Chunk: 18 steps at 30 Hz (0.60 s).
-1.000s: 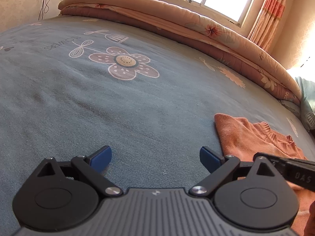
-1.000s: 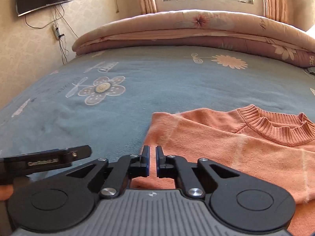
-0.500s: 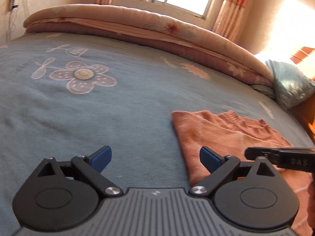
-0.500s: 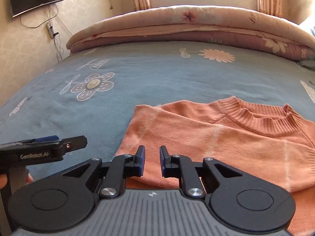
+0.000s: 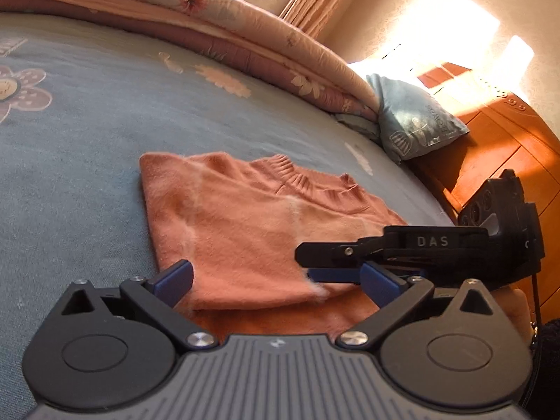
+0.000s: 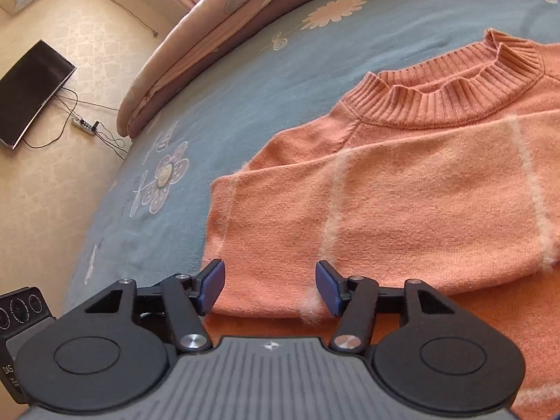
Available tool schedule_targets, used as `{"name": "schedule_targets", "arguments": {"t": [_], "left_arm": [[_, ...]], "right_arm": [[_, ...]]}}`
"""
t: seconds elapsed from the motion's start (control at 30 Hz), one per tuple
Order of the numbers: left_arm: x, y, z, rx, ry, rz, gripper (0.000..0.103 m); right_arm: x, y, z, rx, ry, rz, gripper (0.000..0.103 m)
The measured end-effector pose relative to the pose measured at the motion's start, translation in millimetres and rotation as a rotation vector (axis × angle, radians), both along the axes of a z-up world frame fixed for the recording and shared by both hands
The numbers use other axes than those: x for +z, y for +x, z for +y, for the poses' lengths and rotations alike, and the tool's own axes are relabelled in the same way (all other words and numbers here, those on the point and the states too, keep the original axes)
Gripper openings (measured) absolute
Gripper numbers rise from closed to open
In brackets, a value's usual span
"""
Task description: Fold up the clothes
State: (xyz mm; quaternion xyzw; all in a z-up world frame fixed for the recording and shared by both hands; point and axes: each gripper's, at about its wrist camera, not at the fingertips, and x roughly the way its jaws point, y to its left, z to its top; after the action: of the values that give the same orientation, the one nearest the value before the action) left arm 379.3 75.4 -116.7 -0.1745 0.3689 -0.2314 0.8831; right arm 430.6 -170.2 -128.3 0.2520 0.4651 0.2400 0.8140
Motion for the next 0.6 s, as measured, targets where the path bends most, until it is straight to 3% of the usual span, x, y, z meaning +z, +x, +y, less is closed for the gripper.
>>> {"name": "schedule_targets", "arguments": {"t": [0.07, 0.2, 0.37, 0.43, 0.6], "left_arm": [[-3.6, 1.2, -0.2, 0.033, 0.066, 0.013, 0.102], [-5.9, 1.2, 1.9, 0.057, 0.084, 0.022, 0.101], [15.5, -12.9, -3.2, 0.046, 0.149, -0.094, 0.102], [15.6, -13.8, -8.1, 0.030, 0.185, -0.105, 0.102], [13.6, -14.1, -19.1, 0.012, 0.252, -0.115, 0.102]], "right_arm": [[-4.7, 1.2, -10.9, -0.001, 0.029, 0.002, 0.063], [3.8, -2.4, -51.9, -0.103, -0.036, -0.028, 0.063], [10.0, -11.4, -106.7, -0.245, -0.047, -0.012, 0.063], [19.9, -14.9, -114.8, -0.294, -0.082, -0.043, 0.066], [41.9, -1.2, -82.2, -0.197, -0.083, -0.113, 0.071]]}}
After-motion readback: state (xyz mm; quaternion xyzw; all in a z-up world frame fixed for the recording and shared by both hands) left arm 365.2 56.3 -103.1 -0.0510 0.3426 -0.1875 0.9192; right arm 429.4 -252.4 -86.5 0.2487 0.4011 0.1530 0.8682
